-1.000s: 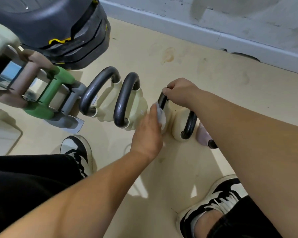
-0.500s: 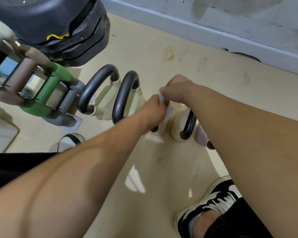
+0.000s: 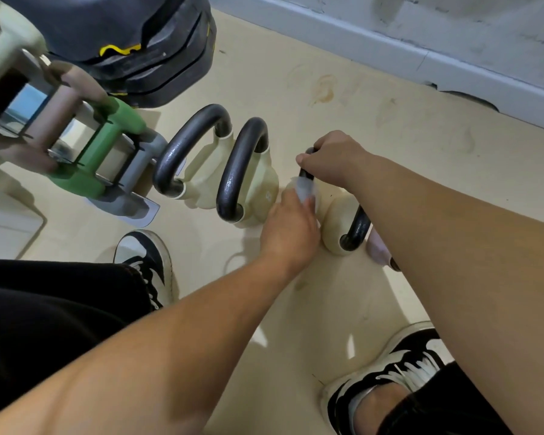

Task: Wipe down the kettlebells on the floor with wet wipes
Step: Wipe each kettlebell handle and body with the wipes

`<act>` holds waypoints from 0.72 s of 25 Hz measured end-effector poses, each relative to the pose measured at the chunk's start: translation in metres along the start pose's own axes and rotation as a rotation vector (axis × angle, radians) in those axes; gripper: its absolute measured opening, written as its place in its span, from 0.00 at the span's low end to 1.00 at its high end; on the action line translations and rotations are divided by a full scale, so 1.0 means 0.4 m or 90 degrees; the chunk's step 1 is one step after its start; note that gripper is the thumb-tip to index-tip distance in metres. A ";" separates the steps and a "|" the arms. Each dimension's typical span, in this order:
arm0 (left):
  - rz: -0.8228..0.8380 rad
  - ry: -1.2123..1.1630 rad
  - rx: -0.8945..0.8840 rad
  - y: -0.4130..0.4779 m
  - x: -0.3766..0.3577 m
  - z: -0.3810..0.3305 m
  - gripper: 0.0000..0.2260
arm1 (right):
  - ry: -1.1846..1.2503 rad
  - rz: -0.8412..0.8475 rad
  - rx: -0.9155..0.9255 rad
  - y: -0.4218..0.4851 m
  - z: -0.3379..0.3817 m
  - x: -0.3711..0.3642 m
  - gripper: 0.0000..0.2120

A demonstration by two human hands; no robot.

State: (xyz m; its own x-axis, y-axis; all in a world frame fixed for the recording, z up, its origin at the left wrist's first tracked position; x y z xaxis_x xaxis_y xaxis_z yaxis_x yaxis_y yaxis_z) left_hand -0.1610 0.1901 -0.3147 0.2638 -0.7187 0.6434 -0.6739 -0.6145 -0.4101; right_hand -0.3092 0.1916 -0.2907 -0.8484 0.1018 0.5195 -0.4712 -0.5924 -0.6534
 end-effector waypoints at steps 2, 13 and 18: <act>0.073 0.063 0.089 0.064 0.017 -0.036 0.15 | 0.020 0.010 -0.015 -0.010 0.000 0.009 0.07; 0.064 -0.081 -0.062 -0.062 -0.041 0.088 0.22 | -0.101 0.013 0.007 -0.053 0.051 0.004 0.13; 0.102 0.001 -0.124 -0.038 -0.033 0.107 0.07 | -0.045 0.009 0.003 -0.045 0.033 -0.004 0.08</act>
State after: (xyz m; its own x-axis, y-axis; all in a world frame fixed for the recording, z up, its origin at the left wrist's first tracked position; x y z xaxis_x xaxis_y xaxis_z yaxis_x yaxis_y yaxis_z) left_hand -0.1247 0.1950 -0.3449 0.1419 -0.8016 0.5808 -0.8273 -0.4182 -0.3751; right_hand -0.2961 0.1913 -0.2726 -0.8352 0.0368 0.5487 -0.4587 -0.5968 -0.6583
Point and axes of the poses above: each hand's wrist, its own y-axis towards the middle knuckle, its own x-axis out of the back of the hand, z = x × y, the point moved 7 cm from there along y, towards the middle knuckle, and after that the axes turned 8 degrees about z, right-handed, at the moved point
